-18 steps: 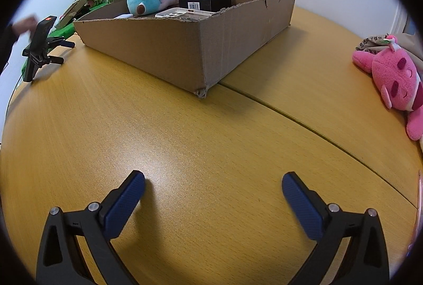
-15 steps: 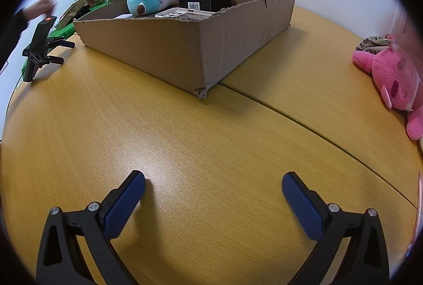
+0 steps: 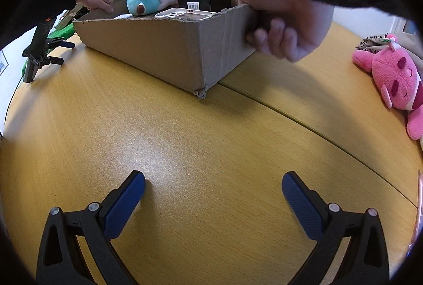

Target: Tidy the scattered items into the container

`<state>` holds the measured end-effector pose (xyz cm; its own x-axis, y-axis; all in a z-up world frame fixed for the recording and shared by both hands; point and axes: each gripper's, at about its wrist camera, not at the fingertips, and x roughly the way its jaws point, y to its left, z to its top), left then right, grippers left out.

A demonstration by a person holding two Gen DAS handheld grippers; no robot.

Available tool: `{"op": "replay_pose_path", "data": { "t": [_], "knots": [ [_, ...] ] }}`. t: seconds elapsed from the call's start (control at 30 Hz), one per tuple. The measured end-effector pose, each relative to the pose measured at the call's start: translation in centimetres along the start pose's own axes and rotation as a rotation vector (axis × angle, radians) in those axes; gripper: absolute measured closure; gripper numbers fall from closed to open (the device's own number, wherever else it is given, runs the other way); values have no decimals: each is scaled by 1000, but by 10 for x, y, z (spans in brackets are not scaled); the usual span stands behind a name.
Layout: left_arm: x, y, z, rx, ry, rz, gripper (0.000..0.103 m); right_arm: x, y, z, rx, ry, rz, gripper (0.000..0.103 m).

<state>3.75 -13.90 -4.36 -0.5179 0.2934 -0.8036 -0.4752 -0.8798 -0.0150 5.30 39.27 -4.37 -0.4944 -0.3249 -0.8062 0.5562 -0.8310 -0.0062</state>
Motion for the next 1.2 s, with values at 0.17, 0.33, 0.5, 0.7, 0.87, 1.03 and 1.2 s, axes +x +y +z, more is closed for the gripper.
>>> {"op": "replay_pose_path", "data": {
  "t": [0.17,0.33,0.5,0.7,0.87,1.03,1.2],
  "knots": [
    [0,0,-1,2,-1,2,0,-1,0,0,0,2,-1,0],
    [-1,0,-1,2,0,1,0,-1,1,-1,0,2,-1,0],
    [-1,0,-1,2,0,1,0,-1,1,0,0,2,-2,0],
    [-1,0,-1,2,0,1,0,-1,1,0,0,2,-3,0],
    [-1,0,-1,2,1,0,0,-1,1,0,0,2,-3,0],
    [-1,1,-1,3,1,0,0,-1,1,0,0,2,-4,0],
    [-1,1,-1,3,1,0,0,-1,0,2,2,4,-7,0]
  ]
}}
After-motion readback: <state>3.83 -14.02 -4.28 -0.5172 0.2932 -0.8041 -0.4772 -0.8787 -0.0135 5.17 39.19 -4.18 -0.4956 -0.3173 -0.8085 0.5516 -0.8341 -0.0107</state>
